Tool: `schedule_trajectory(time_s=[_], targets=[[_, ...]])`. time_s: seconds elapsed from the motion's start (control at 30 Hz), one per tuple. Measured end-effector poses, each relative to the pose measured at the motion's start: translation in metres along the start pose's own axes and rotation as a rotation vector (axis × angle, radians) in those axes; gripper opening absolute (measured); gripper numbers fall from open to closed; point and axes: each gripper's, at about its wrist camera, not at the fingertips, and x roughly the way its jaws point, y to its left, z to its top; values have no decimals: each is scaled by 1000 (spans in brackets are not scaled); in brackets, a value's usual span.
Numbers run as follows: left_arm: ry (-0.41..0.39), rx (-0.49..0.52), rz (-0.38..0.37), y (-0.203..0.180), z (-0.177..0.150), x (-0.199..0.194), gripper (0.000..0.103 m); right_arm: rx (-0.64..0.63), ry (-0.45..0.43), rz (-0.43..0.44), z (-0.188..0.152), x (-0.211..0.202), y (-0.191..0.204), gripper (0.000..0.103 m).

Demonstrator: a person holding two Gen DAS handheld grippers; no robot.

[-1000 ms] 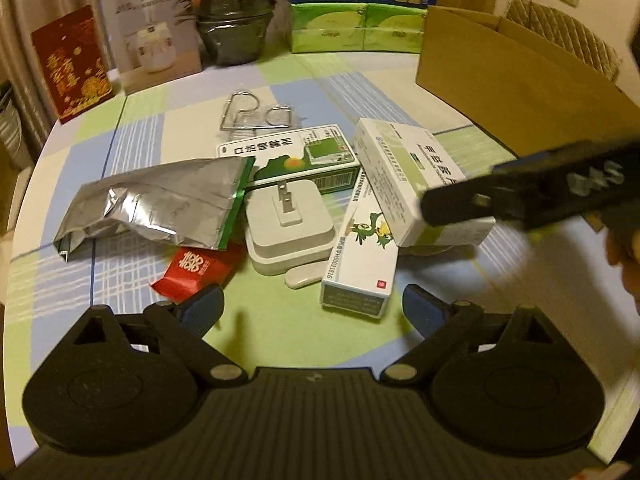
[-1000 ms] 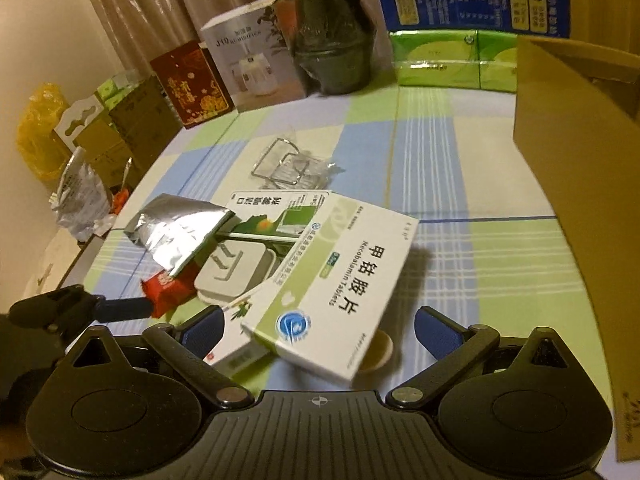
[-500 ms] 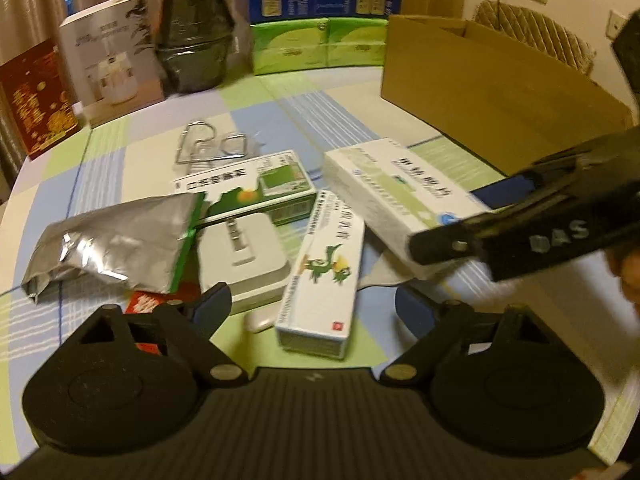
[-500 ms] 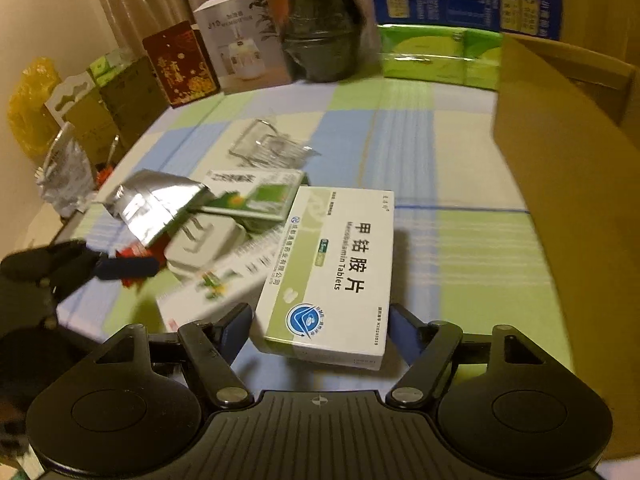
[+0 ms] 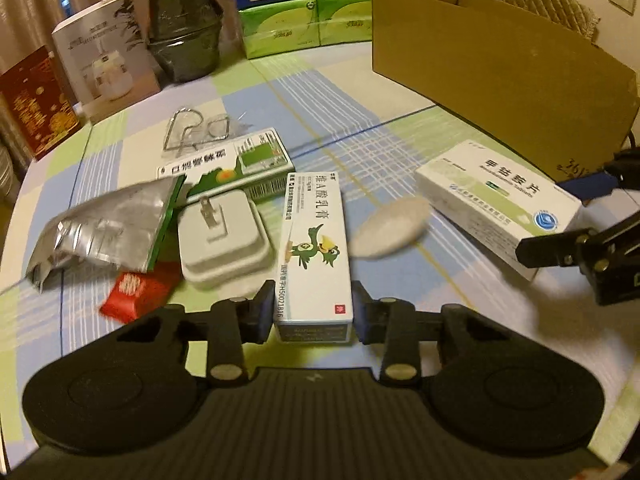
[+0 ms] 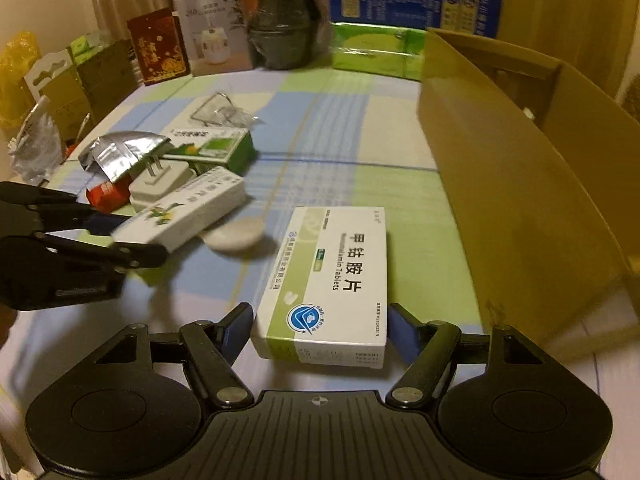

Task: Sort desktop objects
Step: 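Grasp the white-green cream box with the left tool, then carry both held medicine boxes with both tools over the cardboard box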

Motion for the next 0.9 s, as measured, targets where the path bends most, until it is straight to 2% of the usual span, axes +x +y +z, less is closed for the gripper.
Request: schedule_trajectory(time_s=[0.27, 0.4, 0.47, 0.9], targets=[[15, -132, 26, -39, -30, -36, 33, 23, 42, 19, -14, -7, -10, 71], [8, -130, 58, -53, -44, -43, 34, 39, 39, 20, -15, -7, -13, 82], [-7, -116, 69, -55, -44, -43, 39, 36, 36, 22, -15, -4, -12, 82], [-30, -167, 31, -43, -26, -18, 39, 85, -5, 10, -10, 17, -19, 82]])
